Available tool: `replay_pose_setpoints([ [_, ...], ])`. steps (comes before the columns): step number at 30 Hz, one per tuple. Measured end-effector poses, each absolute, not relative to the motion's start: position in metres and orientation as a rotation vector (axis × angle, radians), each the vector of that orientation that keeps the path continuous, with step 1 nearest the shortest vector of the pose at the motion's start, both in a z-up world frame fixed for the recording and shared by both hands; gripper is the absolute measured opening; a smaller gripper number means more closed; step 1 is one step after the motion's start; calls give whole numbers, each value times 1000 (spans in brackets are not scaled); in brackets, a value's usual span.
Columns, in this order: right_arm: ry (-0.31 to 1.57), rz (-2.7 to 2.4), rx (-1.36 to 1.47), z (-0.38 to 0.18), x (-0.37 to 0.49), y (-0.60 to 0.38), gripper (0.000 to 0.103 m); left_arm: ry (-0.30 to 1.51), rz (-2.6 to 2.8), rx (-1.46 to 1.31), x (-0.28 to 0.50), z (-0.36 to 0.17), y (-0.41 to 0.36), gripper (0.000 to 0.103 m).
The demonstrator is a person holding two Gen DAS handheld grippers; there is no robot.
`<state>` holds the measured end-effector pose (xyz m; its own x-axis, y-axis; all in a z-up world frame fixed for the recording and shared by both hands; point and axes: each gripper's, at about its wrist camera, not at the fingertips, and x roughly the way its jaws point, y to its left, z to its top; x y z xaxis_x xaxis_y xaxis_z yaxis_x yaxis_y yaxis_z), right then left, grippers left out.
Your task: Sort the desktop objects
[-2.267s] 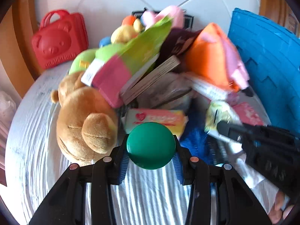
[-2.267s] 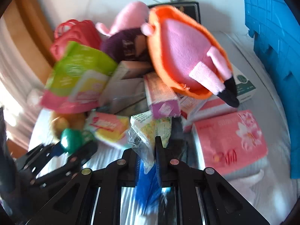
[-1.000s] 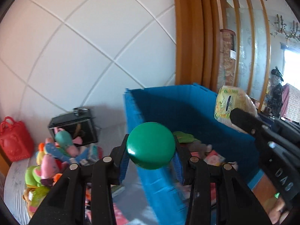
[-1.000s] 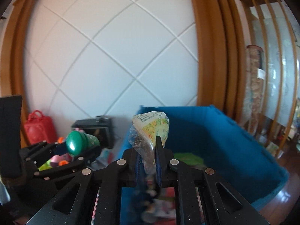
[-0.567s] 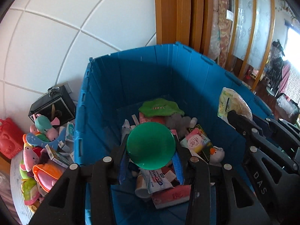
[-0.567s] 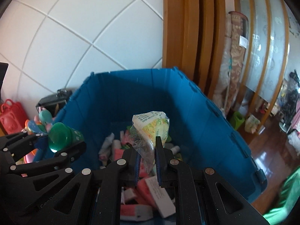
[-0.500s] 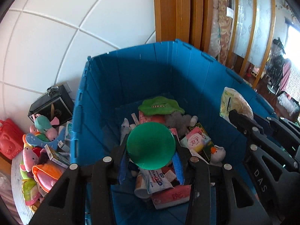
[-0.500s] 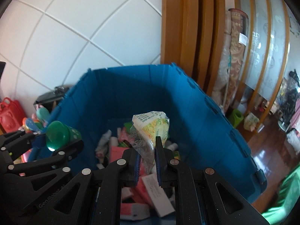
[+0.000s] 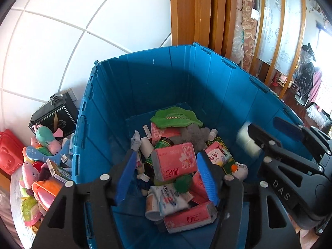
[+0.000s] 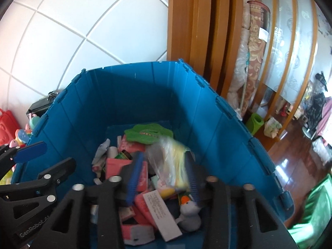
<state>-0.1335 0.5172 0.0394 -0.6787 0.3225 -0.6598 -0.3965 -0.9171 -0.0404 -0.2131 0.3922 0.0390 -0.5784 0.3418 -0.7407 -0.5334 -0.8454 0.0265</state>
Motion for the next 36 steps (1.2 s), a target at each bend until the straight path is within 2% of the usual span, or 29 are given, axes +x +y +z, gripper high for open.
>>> replay_pose_setpoints([
  [2,148,2565,-968,42,-130,516,71,329,2402,-1045,-211,40,389,63],
  [4,135,2558,-953,45,-127,514,80,316,2407,-1025,-206,44,382,63],
  [6,125,2552,-933,49,-122,511,94,300,2411,-1004,-201,48,374,63],
  [8,129,2548,-912,54,-114,509,103,286,2417,-962,-192,54,362,64],
  [23,73,2609,-852,73,-40,435,103,185,2548,-736,-115,75,254,66],
  [36,68,2578,-800,83,-21,405,103,199,2522,-716,-95,87,232,66],
])
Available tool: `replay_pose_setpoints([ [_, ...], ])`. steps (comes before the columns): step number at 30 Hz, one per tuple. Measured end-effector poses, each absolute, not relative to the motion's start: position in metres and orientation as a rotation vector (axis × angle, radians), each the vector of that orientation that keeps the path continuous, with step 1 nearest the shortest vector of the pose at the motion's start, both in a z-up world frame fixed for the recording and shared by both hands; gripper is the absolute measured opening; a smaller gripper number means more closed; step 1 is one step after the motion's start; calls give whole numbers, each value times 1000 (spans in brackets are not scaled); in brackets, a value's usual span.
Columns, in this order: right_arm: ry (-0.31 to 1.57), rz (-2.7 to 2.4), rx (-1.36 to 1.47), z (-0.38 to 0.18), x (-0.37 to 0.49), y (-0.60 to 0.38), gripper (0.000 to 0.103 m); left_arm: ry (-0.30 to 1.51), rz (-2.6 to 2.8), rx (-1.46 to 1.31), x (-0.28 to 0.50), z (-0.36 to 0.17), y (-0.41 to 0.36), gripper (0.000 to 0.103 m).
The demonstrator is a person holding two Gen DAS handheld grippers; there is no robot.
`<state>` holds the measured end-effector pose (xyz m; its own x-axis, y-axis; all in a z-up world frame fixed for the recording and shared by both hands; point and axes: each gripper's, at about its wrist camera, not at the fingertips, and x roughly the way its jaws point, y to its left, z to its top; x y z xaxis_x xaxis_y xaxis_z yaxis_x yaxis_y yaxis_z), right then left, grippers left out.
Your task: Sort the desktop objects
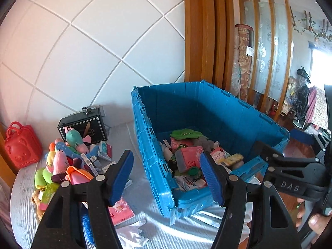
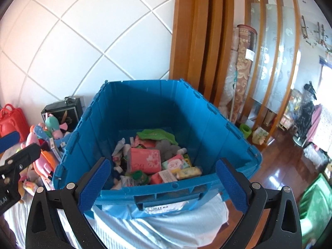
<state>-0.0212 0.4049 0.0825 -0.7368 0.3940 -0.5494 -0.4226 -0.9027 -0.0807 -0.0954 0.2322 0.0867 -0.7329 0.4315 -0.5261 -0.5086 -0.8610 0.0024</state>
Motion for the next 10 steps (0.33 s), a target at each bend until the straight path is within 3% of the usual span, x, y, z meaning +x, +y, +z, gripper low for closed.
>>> replay_pose_setpoints([
  [10,75,2585,-799,85,-12,398,103,182,2520,-713,-88,89,227,66],
])
